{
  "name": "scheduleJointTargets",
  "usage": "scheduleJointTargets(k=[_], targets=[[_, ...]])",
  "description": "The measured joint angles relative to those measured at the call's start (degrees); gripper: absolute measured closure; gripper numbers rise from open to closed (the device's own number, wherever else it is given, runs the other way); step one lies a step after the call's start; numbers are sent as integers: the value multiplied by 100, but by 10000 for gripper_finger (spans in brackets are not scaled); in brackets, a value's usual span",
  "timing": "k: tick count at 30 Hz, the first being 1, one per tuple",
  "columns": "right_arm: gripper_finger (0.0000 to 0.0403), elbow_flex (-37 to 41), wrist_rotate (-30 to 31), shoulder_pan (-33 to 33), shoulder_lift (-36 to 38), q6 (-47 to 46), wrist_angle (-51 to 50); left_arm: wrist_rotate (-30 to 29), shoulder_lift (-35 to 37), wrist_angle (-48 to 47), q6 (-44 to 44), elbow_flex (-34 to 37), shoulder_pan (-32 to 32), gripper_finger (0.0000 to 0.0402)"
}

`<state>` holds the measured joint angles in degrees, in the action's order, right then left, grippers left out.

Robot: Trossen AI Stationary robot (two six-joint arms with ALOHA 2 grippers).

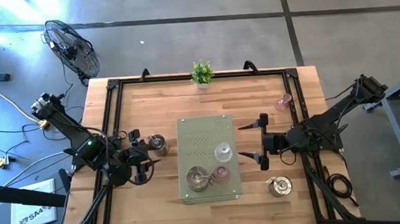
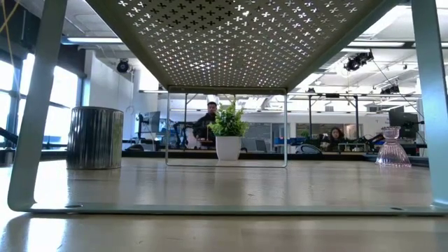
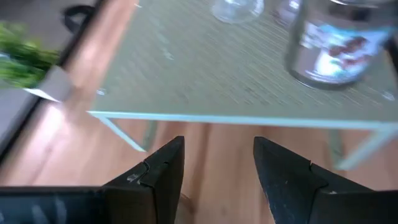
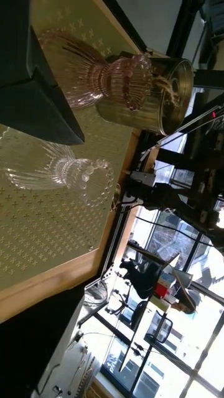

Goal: Pick & Place candle stick holders
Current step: Put the left green scented candle on the shelf aligned with the transparent candle holder

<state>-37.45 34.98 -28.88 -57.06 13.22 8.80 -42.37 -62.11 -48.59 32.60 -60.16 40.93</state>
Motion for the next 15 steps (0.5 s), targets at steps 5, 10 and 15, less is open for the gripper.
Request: scheduleJointTargets(k=[5, 10, 15], targets=[[10, 0, 0, 0, 0, -45, 3, -166, 0, -72, 0, -2, -1, 215], [10, 0, 9, 0, 0, -220, 4, -186, 0, -181, -68, -2, 0, 215], [10, 0, 9, 0, 0, -281, 4, -703, 0, -289, 76, -2, -2, 215]])
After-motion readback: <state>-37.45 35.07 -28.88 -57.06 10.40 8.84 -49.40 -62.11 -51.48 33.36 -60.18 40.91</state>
